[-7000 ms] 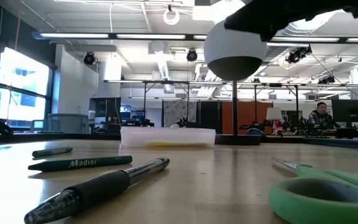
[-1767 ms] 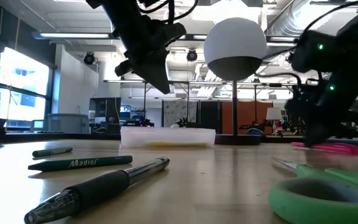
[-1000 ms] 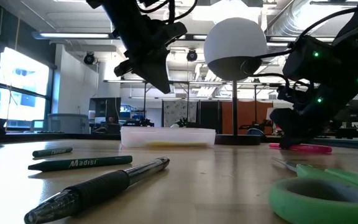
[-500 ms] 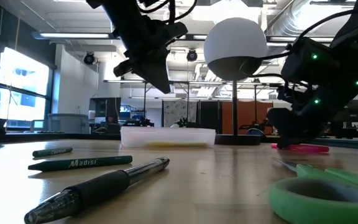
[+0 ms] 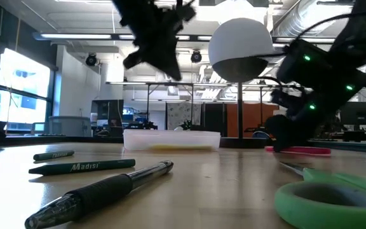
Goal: Pick & place school supplies into a supply box
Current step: Put the pink pen into the transparent supply box
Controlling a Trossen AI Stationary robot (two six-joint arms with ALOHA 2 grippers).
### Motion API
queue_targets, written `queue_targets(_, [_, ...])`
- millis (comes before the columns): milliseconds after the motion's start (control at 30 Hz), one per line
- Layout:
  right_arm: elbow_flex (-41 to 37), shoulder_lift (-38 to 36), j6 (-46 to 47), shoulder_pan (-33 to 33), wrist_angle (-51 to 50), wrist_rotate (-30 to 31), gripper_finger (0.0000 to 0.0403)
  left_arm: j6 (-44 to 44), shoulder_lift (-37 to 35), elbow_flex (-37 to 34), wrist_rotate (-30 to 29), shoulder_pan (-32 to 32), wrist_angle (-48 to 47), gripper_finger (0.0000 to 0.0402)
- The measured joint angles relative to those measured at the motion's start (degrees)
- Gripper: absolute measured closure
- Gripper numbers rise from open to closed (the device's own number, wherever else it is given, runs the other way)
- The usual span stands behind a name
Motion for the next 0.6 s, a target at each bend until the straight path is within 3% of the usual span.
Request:
queue_targets(100, [3.07, -1.64, -6.66, 0.47, 0.83, -4.22, 0.0395, 3.72, -1.76, 2.75, -0.04, -0.70, -0.26, 0.0357])
queue_targets(167, [5.60, -2.49, -11.50, 0.51, 1.14, -3.81, 0.0392, 6.33, -2.93, 5.38, -0.54, -0.86, -1.03, 0.0357])
queue_targets(367, [16.36, -2.16, -36.41, 0.58, 7.63, -3.84, 0.0397, 11.13, -3.95, 12.15, -8.61, -2.30, -7.85, 0.0357])
queue_targets(600, [31.45, 5.27, -54.74, -1.06, 7.25, -12.36, 0.0399, 11.54, -3.79, 16.81, -14.86, -3.46, -13.32, 0.0357])
